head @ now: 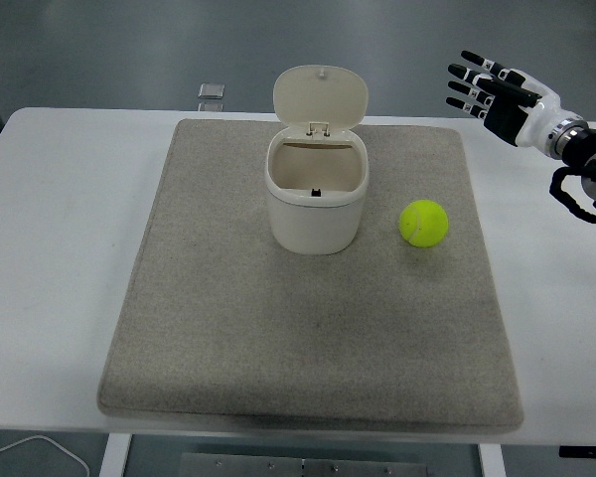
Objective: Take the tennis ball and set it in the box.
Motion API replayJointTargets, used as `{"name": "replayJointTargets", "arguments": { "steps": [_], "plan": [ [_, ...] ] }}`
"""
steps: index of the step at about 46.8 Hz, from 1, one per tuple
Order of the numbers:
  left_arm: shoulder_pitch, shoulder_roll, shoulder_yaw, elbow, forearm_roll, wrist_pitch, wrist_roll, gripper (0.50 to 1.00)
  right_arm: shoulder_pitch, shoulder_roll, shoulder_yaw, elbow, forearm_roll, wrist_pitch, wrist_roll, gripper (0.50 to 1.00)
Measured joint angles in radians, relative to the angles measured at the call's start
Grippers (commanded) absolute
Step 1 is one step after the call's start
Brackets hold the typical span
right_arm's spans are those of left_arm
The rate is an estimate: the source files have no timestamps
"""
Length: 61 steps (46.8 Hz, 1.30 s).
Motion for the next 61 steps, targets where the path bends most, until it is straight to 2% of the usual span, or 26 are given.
{"name": "replayJointTargets", "arguments": {
  "steps": [8,36,46,61],
  "plan": [
    [0.005,0.0,-0.001,0.002,0.0,0.001,0.0,0.992,0.0,0.022,-0.001,0.001,-0.003,0.0,0.0,0.93],
    [-0.007,0.0,0.002,-0.002,-0.001,0.001,0.0,0.992,0.001,0.022,-0.012,-0.001,-0.057,0.024,0.014,0.93],
    [-0.007,0.0,0.002,-0.002,0.0,0.001,0.0,0.992,0.0,0.023,-0.01,-0.001,-0.063,0.026,0.059,0.93],
    [-0.007,0.0,0.002,-0.002,-0.001,0.001,0.0,0.992,0.004,0.021,-0.002,-0.001,-0.066,0.025,0.063,0.93]
  ]
}}
